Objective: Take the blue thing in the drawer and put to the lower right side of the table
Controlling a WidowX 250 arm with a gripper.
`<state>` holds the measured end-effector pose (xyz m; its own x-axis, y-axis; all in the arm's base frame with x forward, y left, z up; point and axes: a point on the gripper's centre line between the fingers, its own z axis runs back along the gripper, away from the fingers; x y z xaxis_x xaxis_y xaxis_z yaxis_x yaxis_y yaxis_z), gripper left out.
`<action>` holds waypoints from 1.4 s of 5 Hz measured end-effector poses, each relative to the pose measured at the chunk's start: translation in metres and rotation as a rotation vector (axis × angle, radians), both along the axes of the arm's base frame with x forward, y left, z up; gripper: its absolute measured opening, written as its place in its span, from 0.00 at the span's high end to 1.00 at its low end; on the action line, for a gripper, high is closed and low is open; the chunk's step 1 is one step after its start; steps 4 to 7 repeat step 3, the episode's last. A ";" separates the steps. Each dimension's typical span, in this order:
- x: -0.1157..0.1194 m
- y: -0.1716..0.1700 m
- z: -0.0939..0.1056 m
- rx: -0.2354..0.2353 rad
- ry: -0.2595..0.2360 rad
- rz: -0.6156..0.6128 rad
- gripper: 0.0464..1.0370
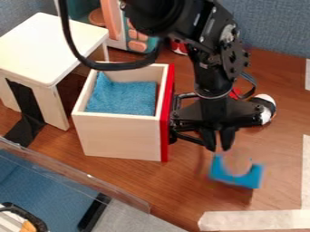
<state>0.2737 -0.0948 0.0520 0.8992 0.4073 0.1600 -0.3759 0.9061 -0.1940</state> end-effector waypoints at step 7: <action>-0.053 0.031 0.076 0.010 -0.024 0.005 0.03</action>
